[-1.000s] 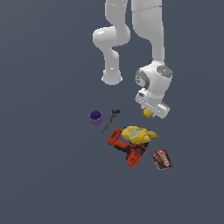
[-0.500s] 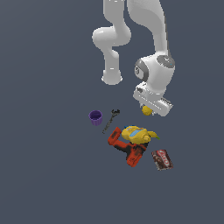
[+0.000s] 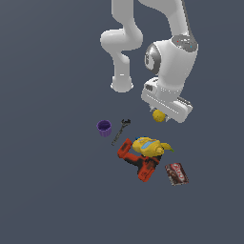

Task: Pick up a designated object from a clutter of objects.

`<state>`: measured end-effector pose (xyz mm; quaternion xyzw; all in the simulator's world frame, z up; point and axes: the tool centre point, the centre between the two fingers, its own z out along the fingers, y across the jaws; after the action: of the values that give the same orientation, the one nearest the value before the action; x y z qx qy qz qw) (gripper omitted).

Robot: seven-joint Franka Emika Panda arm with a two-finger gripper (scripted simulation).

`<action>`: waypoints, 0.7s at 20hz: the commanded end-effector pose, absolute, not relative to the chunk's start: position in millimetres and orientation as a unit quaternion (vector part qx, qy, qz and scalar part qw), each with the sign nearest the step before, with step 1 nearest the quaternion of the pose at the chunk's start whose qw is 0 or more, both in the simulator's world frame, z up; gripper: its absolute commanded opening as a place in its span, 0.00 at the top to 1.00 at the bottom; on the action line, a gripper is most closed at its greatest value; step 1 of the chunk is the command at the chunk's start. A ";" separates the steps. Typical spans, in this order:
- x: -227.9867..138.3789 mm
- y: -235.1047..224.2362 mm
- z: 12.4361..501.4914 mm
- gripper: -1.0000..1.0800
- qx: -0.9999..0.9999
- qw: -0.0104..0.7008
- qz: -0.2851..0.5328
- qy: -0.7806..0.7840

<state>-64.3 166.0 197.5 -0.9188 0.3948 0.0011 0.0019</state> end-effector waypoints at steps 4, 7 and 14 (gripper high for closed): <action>-39.0 145.7 247.8 1.00 -0.919 0.002 0.001 0.395; -24.5 134.3 275.0 1.00 -0.919 0.002 0.001 0.395; 7.5 110.3 333.7 1.00 -0.919 0.001 0.001 0.395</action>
<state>1.1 115.3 321.2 -0.9185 0.3954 0.0008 0.0013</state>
